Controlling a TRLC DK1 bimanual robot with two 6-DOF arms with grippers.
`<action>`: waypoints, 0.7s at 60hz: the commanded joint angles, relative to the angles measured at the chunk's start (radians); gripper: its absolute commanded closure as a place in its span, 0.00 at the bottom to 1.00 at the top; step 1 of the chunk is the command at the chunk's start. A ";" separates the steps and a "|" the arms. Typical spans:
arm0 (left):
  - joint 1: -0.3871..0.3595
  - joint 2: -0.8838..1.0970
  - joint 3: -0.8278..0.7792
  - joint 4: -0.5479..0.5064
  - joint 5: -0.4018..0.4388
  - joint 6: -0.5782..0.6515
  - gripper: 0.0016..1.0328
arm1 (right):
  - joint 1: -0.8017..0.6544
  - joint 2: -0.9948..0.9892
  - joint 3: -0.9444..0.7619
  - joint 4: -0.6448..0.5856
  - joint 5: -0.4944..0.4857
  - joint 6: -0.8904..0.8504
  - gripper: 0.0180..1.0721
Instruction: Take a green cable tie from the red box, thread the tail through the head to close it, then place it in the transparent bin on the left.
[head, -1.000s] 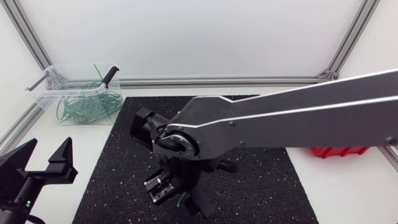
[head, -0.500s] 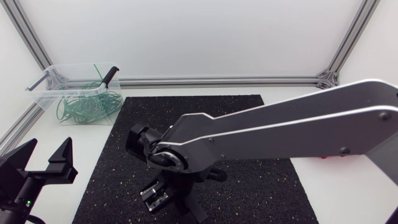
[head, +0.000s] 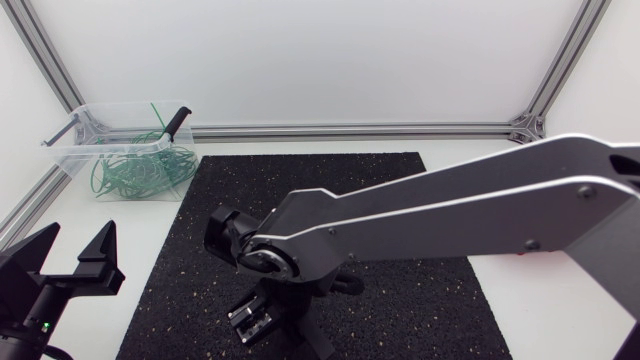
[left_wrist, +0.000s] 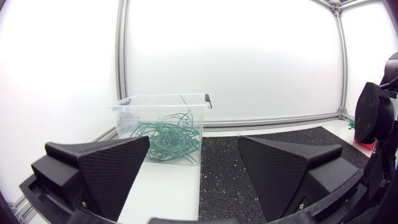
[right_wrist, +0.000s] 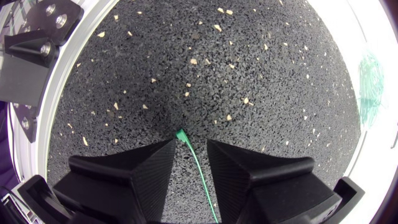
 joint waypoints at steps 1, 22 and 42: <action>0.003 -0.007 -0.040 -0.019 -0.009 -0.018 0.04 | 0.009 0.030 -0.026 -0.004 0.007 -0.021 0.60; 0.003 -0.007 -0.040 -0.019 -0.009 -0.018 0.04 | 0.009 0.042 -0.022 -0.013 0.007 -0.038 0.74; 0.003 -0.007 -0.040 -0.019 -0.009 -0.018 0.04 | 0.005 0.079 0.022 0.024 0.044 0.040 0.85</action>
